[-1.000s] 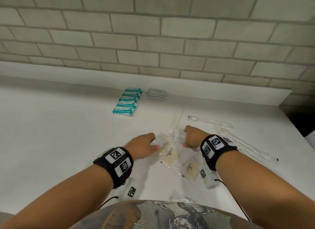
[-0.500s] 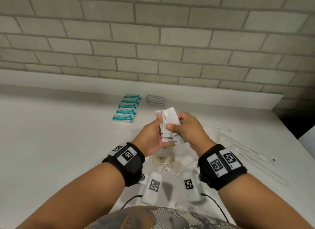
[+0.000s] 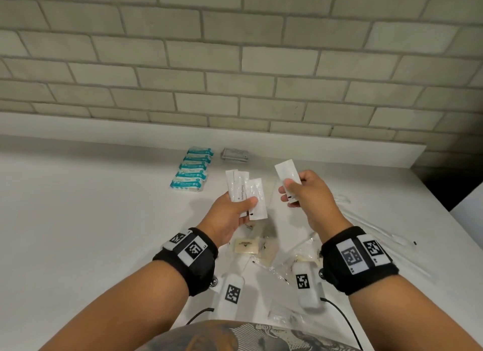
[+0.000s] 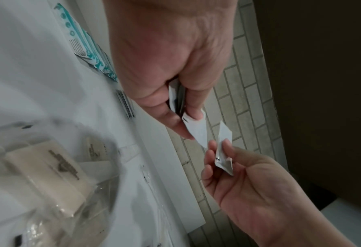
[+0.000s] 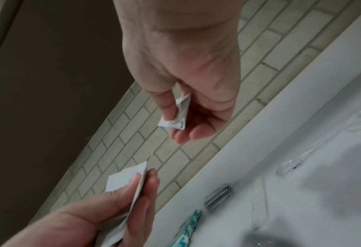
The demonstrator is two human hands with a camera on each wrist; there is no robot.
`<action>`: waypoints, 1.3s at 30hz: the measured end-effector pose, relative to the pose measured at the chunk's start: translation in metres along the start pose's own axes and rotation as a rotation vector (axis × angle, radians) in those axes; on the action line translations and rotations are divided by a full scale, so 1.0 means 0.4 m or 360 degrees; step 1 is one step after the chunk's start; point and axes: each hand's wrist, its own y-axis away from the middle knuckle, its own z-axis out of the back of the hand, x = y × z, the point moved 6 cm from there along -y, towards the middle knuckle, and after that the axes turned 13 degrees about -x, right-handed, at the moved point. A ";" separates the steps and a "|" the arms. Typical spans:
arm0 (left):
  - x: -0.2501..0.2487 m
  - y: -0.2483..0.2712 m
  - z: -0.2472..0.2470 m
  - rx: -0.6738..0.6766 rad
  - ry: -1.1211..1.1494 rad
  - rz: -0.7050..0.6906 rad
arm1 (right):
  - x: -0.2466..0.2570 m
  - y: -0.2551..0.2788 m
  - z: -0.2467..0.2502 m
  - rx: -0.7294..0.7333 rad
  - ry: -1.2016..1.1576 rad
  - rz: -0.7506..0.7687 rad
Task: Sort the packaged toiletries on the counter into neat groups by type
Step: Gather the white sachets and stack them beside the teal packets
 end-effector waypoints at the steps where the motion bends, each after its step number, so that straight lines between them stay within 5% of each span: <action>1: -0.003 0.000 0.000 -0.0015 0.0021 -0.0010 | 0.002 0.008 -0.005 0.0092 -0.0002 -0.0006; 4: -0.008 0.003 -0.006 -0.0047 0.0019 -0.0044 | -0.002 0.037 -0.032 0.0216 0.0116 0.0035; 9: -0.014 0.005 -0.017 -0.0156 0.0049 0.0002 | -0.006 0.035 -0.031 -0.0090 0.0027 0.0082; 20: -0.033 0.023 -0.029 -0.0027 0.0253 0.0167 | 0.006 0.057 -0.092 0.0224 0.0120 0.0291; 27: -0.036 0.032 -0.010 0.0005 0.0194 0.0103 | -0.004 0.026 -0.056 0.0046 -0.0128 0.0105; 33: -0.036 0.040 -0.022 0.0045 0.0044 0.0012 | -0.007 0.048 -0.098 0.0287 0.0049 0.0163; 39: -0.034 0.034 -0.002 0.0047 0.0258 0.0171 | -0.011 0.023 -0.082 0.0116 0.0053 0.0062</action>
